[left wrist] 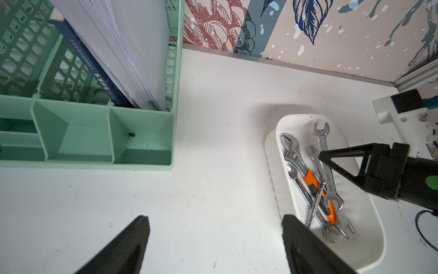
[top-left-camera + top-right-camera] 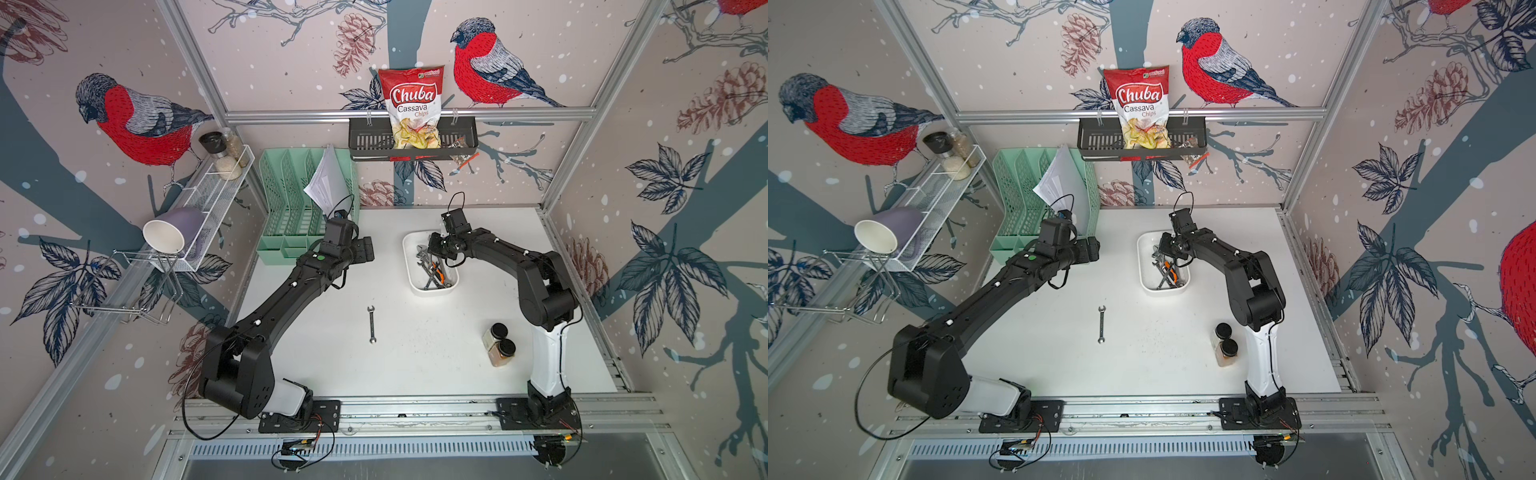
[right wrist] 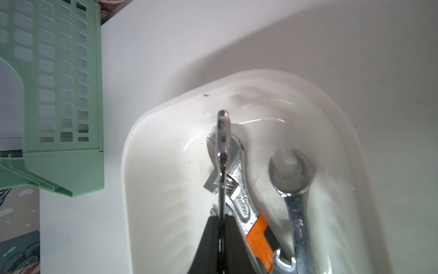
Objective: Take out the wrench from the storage box
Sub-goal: Pick up the wrench from the storage box, then place the wrench at the center of the board.
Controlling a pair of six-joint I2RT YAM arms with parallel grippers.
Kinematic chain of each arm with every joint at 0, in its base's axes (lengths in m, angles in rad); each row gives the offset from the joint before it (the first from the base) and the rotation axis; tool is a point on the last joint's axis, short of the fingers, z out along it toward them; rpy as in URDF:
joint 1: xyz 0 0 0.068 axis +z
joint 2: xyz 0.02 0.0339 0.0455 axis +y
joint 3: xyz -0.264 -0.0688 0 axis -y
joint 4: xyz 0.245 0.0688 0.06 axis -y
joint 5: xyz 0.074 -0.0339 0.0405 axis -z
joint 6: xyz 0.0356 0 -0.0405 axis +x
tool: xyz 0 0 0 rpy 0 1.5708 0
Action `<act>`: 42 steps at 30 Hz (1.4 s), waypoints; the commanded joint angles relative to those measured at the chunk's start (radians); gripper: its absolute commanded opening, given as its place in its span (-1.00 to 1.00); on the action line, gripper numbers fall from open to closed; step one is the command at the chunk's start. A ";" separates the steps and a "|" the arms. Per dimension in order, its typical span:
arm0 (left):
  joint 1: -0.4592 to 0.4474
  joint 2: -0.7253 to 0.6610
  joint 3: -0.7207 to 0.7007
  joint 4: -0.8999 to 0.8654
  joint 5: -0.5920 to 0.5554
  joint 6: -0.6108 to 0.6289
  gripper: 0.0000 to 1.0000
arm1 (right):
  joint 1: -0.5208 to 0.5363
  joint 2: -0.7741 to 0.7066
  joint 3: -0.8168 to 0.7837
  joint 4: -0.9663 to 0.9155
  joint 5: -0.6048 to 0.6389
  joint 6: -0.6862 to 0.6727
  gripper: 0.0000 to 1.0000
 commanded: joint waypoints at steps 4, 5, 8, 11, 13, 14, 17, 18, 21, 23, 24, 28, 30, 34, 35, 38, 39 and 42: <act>0.003 -0.033 0.001 0.011 -0.028 -0.002 0.83 | 0.022 -0.083 -0.047 0.085 -0.044 -0.001 -1.00; 0.004 -0.037 -0.001 0.010 -0.029 -0.004 0.83 | 0.028 -0.094 -0.052 0.088 -0.046 -0.004 -1.00; 0.003 -0.057 -0.003 0.003 -0.037 -0.009 0.83 | 0.048 -0.126 -0.069 0.089 -0.049 -0.009 -1.00; 0.003 -0.088 -0.012 0.000 -0.049 -0.013 0.84 | 0.088 -0.168 -0.107 0.108 -0.050 -0.003 -1.00; 0.004 -0.108 -0.017 -0.001 -0.055 -0.012 0.84 | 0.129 -0.186 -0.120 0.107 -0.023 -0.009 -1.00; 0.003 -0.118 -0.016 -0.007 -0.056 -0.010 0.84 | 0.156 -0.195 -0.126 0.104 -0.003 -0.014 -1.00; 0.004 -0.152 -0.024 -0.025 -0.076 0.001 0.84 | 0.230 -0.214 -0.160 0.110 0.030 -0.011 -1.00; 0.004 -0.163 -0.031 -0.030 -0.084 0.003 0.85 | 0.251 -0.223 -0.178 0.118 0.025 -0.002 -1.00; 0.004 -0.205 -0.058 -0.030 -0.102 0.012 0.86 | 0.309 -0.242 -0.239 0.152 0.024 0.022 -1.00; 0.004 -0.227 -0.076 -0.034 -0.112 0.015 0.86 | 0.342 -0.250 -0.278 0.168 0.031 0.036 -1.00; 0.003 -0.237 -0.088 -0.030 -0.114 0.015 0.86 | 0.355 -0.255 -0.302 0.181 0.032 0.043 -1.00; 0.004 -0.263 -0.125 -0.013 -0.115 0.016 0.87 | 0.395 -0.261 -0.364 0.209 0.029 0.063 -1.00; 0.002 -0.273 -0.132 -0.001 -0.110 0.016 0.86 | 0.418 -0.260 -0.384 0.208 0.035 0.064 -1.00; 0.004 -0.277 -0.161 0.010 -0.088 0.013 0.87 | 0.437 -0.261 -0.432 0.215 0.030 0.079 -1.00; 0.003 -0.278 -0.160 0.009 -0.078 0.014 0.86 | 0.436 -0.263 -0.450 0.225 0.024 0.086 -1.00; 0.004 -0.281 -0.163 0.016 -0.064 0.015 0.87 | 0.432 -0.263 -0.497 0.271 -0.006 0.116 -1.00; 0.003 -0.282 -0.162 0.015 -0.061 0.013 0.87 | 0.433 -0.257 -0.508 0.287 -0.023 0.128 -1.00; 0.003 -0.281 -0.161 0.016 -0.044 0.017 0.86 | 0.427 -0.234 -0.525 0.333 -0.071 0.156 -1.00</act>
